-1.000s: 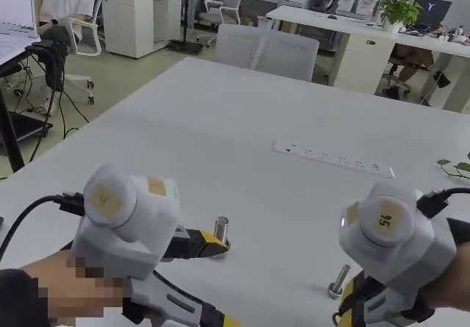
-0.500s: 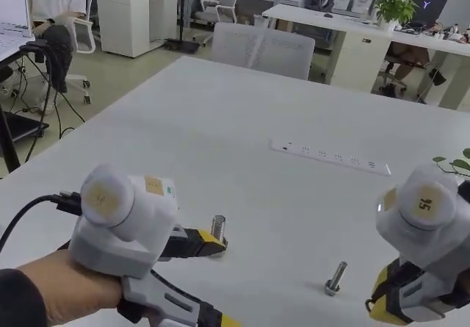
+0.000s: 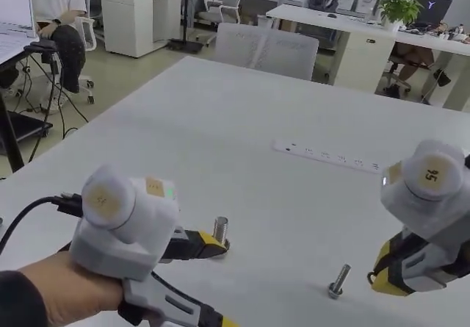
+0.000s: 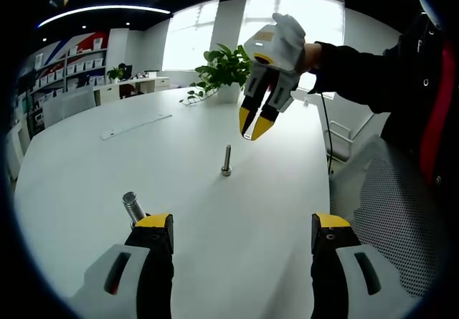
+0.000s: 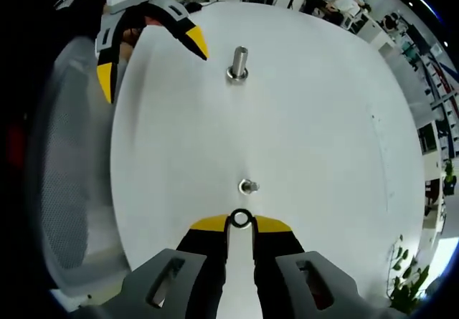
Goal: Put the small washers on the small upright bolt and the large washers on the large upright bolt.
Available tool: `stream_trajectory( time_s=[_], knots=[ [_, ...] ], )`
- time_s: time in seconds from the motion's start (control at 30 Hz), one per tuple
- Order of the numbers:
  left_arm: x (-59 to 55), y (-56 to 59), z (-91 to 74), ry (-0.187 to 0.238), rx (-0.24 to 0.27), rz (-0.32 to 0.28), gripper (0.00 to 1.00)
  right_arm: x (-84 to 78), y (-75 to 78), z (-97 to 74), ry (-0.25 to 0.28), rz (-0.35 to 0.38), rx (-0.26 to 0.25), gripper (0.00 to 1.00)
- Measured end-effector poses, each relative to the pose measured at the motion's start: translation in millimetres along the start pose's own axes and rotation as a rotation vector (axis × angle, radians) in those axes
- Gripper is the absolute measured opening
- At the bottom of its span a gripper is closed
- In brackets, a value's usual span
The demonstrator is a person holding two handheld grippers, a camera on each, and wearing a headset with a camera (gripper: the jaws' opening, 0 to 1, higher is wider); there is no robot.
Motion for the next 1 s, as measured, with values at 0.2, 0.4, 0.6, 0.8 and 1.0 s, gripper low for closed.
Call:
stream_trajectory(
  time_s=[0.2, 0.4, 0.6, 0.8, 1.0],
  knots=[
    [-0.9, -0.3, -0.5, -0.002, 0.004, -0.005, 0.78, 11.2, 5.4, 0.4, 0.005, -0.027, -0.003, 0.13],
    [-2.1, -0.6, -0.6, -0.004, 0.005, -0.009, 0.78, 20.8, 9.6, 2.9, 0.004, -0.050, -0.001, 0.13],
    [-2.5, -1.5, -1.4, -0.002, 0.007, -0.011, 0.78, 23.1, 11.3, 8.7, -0.013, -0.068, 0.008, 0.13],
    [-2.9, -2.4, -2.2, -0.001, 0.009, -0.012, 0.78, 24.4, 10.6, 13.8, -0.026, -0.074, 0.024, 0.13],
    [-3.9, -2.7, -2.8, -0.003, 0.008, -0.015, 0.78, 24.3, 11.8, 18.1, -0.038, -0.077, 0.033, 0.13]
  ],
)
Point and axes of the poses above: the centre of the closed fingertips' face, and the gripper's own axes: z roughly forward along the fingers, y roughly to its right, x roughly out of its top, the point moved 6 cm from there along -z, roughly backward along the fingers, and after that the axes turned 6 degrees about z, right-handed, at the moved point
